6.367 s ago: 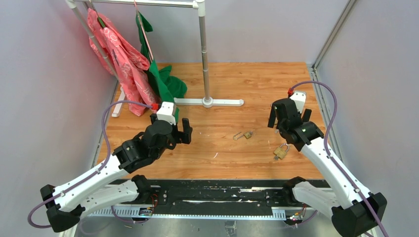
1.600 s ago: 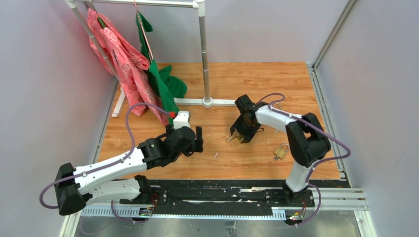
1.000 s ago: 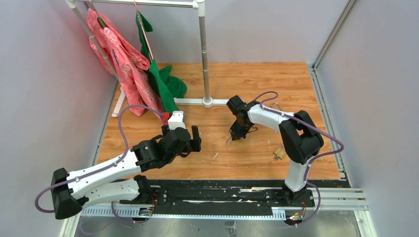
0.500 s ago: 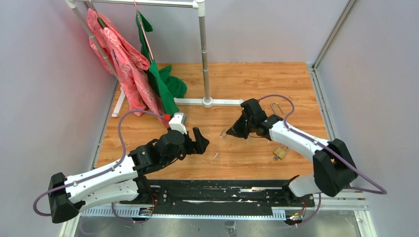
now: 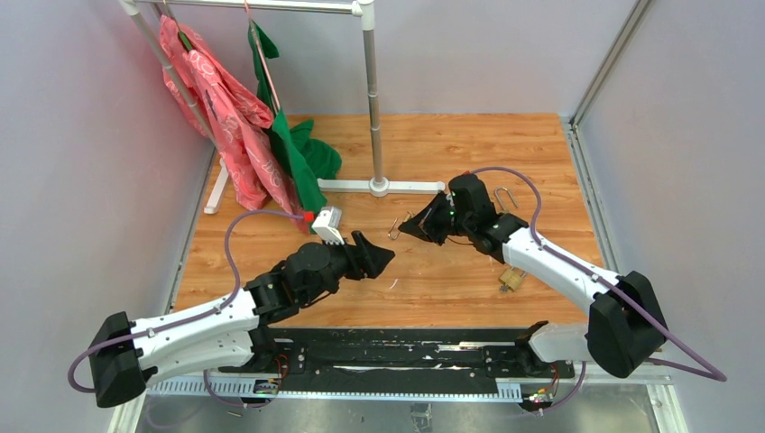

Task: Lock with the key
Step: Pick up the lock from the center of the board.

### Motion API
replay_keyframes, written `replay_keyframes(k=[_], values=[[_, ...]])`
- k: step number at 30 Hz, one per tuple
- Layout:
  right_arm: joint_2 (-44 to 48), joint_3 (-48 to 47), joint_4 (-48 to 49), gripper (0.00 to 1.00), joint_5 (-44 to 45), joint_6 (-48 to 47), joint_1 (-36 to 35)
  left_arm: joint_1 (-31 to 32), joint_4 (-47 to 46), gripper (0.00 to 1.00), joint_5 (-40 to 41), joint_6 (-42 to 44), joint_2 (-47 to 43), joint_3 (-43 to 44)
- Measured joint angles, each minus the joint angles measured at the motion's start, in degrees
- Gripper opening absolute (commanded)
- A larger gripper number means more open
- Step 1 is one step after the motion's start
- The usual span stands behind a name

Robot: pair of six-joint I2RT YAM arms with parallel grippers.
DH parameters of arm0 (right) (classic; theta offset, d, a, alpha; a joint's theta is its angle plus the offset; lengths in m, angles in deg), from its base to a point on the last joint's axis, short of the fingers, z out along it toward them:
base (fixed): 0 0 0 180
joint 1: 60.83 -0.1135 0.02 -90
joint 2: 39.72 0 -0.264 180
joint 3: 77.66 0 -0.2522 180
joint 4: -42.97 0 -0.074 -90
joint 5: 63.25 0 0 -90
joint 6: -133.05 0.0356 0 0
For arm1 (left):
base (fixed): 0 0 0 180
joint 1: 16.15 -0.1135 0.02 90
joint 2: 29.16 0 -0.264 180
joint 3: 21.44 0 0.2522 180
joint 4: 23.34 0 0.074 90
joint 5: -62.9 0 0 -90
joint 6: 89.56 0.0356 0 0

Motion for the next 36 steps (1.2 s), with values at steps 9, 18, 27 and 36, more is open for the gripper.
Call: replay_keyframes(k=[9,18,27,36], values=[[0.28,0.0,1.99,0.0,-2.75,1.51,-0.39,-4.15,-8.35,0.58,-0.81,-1.25,2.69,-0.74],[0.48,0.0,2.67,0.0,-4.68,2.4,-0.61,-6.16,-11.47,0.42,-4.35,-1.53,8.92,0.79],[0.5,0.0,2.99,0.0,-5.68,2.84,-0.63,-6.4,-14.34,0.08,-4.74,-2.56,10.08,1.05],[1.4,0.81,3.8,0.4,-5.99,1.27,-0.63,-6.88,-8.61,0.0,-4.46,-1.14,10.58,4.24]])
